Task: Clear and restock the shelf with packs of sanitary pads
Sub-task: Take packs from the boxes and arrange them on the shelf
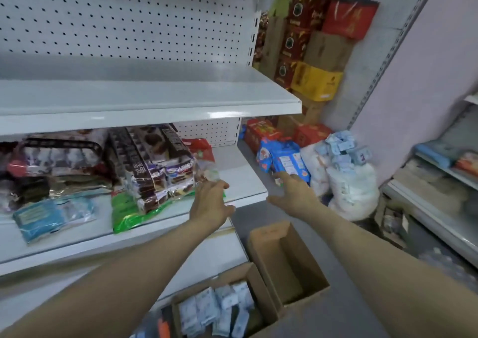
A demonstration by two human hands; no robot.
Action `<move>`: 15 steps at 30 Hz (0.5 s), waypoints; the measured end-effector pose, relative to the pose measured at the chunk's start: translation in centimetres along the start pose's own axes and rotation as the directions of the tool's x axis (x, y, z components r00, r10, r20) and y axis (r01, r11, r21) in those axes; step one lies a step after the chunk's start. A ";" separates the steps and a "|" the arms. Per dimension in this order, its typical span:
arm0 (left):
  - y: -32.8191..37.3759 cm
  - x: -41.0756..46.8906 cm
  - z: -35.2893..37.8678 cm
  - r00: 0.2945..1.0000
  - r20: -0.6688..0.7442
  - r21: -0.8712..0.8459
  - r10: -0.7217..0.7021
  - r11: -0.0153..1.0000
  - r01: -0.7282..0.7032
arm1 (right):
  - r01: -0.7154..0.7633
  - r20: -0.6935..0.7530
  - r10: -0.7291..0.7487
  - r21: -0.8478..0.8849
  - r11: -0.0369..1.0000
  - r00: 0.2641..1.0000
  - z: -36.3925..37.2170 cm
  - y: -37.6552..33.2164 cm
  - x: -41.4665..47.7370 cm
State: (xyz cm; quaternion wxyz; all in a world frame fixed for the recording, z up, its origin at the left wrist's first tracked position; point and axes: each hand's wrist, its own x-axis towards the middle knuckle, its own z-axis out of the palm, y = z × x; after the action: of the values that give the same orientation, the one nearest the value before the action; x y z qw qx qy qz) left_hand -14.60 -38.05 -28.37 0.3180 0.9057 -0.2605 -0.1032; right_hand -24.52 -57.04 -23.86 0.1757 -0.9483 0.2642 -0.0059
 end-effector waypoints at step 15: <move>-13.6 1.8 19.0 0.876 0.214 -0.042 -0.432 0.892 0.450 | -0.066 0.464 0.008 0.108 0.992 0.886 21.8 12.1 8.0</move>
State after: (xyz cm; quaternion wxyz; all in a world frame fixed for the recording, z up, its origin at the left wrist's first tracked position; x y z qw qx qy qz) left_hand -14.30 -39.95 -51.70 0.2993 0.9109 -0.0729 -0.2745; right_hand -21.43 -63.52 -49.00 0.2908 -0.9048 0.2319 0.2074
